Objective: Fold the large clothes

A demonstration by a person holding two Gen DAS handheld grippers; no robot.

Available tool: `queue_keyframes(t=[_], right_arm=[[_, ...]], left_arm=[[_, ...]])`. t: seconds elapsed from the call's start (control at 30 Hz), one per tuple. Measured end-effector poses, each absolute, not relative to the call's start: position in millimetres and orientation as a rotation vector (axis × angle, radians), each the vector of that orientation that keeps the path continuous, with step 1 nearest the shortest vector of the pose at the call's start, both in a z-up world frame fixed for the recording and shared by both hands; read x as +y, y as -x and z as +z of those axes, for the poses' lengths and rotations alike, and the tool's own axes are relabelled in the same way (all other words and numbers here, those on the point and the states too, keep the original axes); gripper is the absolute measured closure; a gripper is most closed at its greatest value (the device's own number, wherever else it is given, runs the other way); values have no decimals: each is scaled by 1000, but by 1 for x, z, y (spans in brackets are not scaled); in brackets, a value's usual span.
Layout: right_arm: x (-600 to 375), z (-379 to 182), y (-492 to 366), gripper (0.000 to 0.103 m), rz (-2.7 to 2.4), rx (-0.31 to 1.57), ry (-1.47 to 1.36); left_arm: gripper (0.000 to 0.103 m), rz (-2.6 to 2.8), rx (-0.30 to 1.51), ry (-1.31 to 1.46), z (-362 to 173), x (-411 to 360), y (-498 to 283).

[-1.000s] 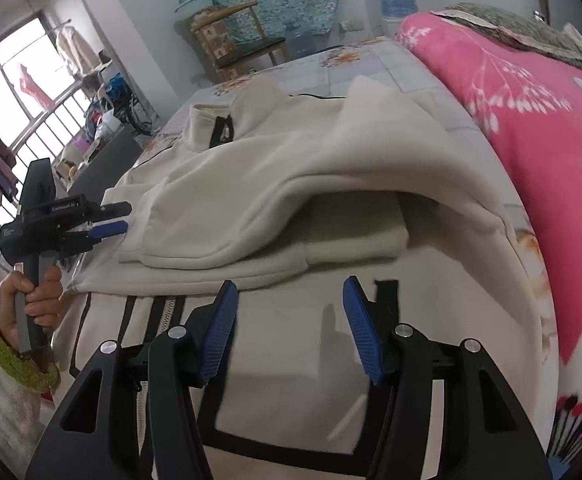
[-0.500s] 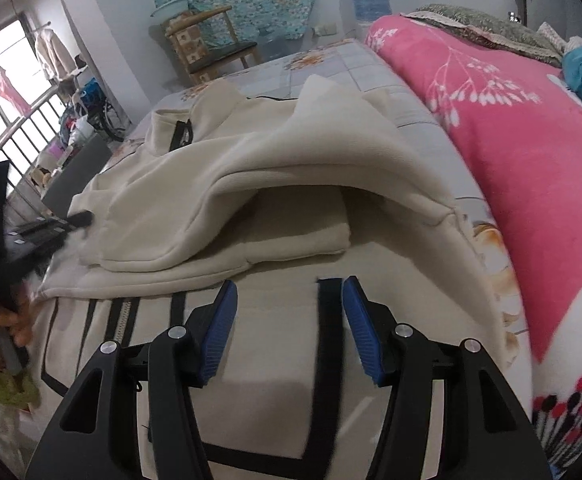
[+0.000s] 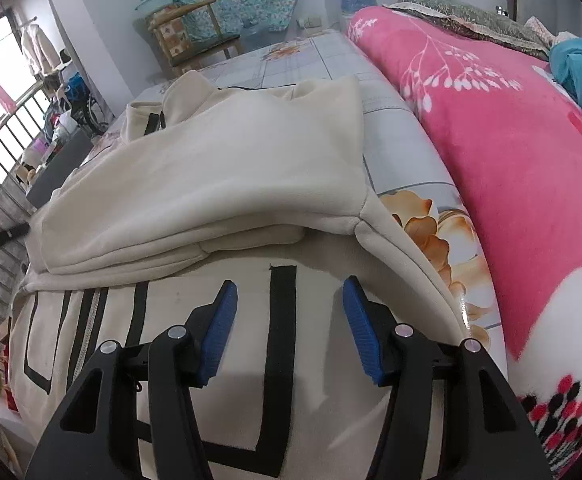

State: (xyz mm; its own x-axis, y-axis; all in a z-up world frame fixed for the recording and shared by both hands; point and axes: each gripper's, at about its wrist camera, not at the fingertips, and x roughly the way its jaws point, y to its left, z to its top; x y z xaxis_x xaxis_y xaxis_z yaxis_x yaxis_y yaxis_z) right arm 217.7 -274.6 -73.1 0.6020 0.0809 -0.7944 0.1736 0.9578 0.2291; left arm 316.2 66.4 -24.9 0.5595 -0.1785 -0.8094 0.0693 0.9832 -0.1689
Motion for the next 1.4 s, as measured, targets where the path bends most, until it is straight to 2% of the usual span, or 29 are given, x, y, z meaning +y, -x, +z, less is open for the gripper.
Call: queue_keyframes(t=[0.27,0.43,0.53,0.7,0.8,0.9,0.93,0.97,1.07,1.13,1.27,1.4], right_arm=[[-274,-72,-216,49,-70,945,-262],[-273,-72,-216,48,-73,946,-243],[-273,-71,-216,46,-69,954,-238],[-273,-62,-210,46,-61,969,-234],[-274,-41,-204,46,-31,920,-245],[-273,-18,-211,46,-33,861,-213],[-273,-15,-215,47,-36,851,-203],[-273,-11,-223,56,-43,841,-186],[-272,-12,-247,67,-27,841,-166],[-271,-23,-262,72,-21,866,-138],[-275,-66,-278,73,-3,998,-103],[-292,-64,-264,73,-7,984,-166]], left_arm=[[102,-167,895,186,-14,79,-304],[101,-140,989,153,-48,79,-317],[103,-91,985,94,-59,78,-318],[103,-54,874,86,-37,87,-310],[103,-108,808,77,-15,80,-305],[99,-209,816,60,-6,57,-309],[97,-232,827,62,-7,51,-312],[97,-258,850,64,-12,43,-318],[97,-251,932,18,-36,23,-333],[97,-222,980,-14,-53,17,-336],[96,-222,959,-14,-60,21,-329],[96,-237,948,-17,-61,23,-325]])
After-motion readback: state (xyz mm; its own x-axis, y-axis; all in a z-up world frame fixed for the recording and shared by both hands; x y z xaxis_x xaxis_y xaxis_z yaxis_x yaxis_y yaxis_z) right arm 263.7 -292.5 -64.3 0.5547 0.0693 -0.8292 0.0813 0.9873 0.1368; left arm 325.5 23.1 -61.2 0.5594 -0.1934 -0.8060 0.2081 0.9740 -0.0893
